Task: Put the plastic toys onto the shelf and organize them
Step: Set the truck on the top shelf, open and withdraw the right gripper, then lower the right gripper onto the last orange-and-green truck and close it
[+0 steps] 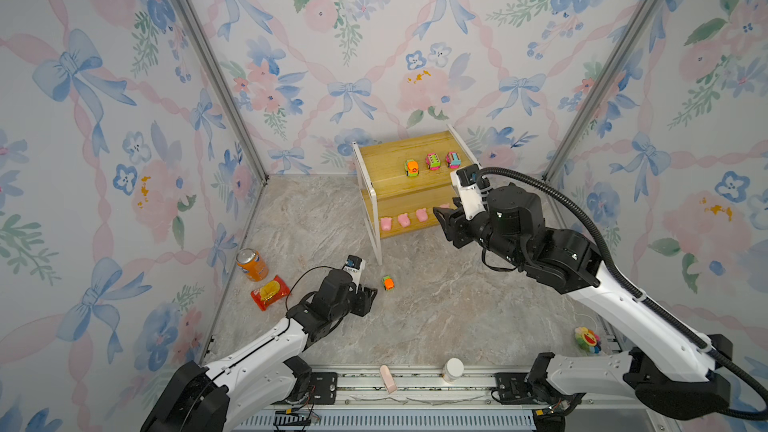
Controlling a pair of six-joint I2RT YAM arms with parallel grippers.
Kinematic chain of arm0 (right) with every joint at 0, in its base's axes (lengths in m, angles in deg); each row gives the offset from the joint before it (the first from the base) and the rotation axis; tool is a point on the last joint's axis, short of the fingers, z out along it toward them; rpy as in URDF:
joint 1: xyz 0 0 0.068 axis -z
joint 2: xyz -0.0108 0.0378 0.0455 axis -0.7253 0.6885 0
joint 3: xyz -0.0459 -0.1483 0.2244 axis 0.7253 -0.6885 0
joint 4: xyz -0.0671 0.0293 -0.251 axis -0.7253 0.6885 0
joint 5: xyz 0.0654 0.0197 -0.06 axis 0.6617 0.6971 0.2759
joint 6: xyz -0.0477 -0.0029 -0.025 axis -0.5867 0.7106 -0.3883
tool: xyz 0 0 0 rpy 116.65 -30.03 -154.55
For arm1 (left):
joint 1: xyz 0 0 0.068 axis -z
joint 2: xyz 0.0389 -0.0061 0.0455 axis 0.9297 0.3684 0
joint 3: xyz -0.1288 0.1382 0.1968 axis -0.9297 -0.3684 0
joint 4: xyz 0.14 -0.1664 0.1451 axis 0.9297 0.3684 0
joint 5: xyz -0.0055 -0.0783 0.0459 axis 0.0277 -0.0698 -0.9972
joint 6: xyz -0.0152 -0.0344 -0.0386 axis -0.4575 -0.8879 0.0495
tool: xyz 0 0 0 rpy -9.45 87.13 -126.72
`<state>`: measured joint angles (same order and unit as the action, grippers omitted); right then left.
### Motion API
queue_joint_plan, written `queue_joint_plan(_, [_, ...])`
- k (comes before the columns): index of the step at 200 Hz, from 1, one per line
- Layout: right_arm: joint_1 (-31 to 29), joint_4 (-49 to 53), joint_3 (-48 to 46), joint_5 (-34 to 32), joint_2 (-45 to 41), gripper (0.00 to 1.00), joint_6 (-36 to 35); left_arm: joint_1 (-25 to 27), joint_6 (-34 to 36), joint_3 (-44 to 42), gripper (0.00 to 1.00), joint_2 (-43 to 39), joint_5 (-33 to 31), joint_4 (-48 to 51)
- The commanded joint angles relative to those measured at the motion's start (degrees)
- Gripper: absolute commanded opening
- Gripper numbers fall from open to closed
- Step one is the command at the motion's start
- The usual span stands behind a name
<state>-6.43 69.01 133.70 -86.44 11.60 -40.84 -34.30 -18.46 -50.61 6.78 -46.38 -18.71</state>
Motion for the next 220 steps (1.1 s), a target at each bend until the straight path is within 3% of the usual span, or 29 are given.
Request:
queue_joint_plan(1, [-2.0, -8.0, -12.7, -1.0, 0.4, 0.58, 5.3, -0.5, 0.1, 0.5, 0.55, 0.3, 0.7, -0.1])
queue_joint_plan(43, [-7.3, -19.5, -26.9, -0.5, 11.0, 0.58, 14.8, -0.6, -0.1, 0.2, 0.55, -0.1, 0.3, 0.4])
queue_joint_plan(98, [-10.0, -25.6, -19.6, 2.6, 31.5, 0.59, 15.5, -0.7, -0.8, -0.2, 0.55, -0.9, 0.3, 1.0])
queue_joint_plan(163, [-9.7, -30.3, -19.1, 5.1, 36.0, 0.58, 16.6, -1.0, -0.8, -0.9, 0.55, -1.8, -0.3, 1.2])
queue_joint_plan(220, [-8.6, -33.8, -20.2, 6.0, 38.4, 0.52, 17.4, -1.2, -0.9, -1.0, 0.55, -2.0, -0.2, 1.2])
